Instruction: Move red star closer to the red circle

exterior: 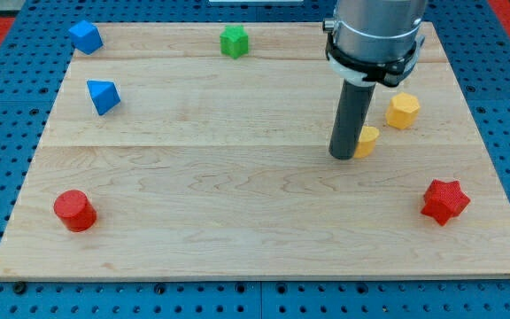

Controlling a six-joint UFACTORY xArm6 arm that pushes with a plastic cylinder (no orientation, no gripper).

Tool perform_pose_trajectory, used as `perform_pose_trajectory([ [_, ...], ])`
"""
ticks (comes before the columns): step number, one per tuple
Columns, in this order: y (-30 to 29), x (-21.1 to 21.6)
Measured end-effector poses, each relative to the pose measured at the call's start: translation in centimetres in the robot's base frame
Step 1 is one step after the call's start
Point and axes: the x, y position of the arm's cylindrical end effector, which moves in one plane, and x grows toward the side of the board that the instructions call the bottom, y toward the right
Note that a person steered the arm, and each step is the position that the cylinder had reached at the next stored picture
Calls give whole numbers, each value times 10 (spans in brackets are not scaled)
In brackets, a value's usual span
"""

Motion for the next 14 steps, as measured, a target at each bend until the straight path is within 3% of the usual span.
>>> perform_pose_trajectory([
  [1, 24, -30],
  [2, 30, -33],
  [3, 26, -14],
  [4, 60, -2],
  [6, 196, 20],
  [7, 197, 66],
  [10, 23, 79],
  [12, 114, 91],
  [13, 77, 114],
  [14, 2, 115],
])
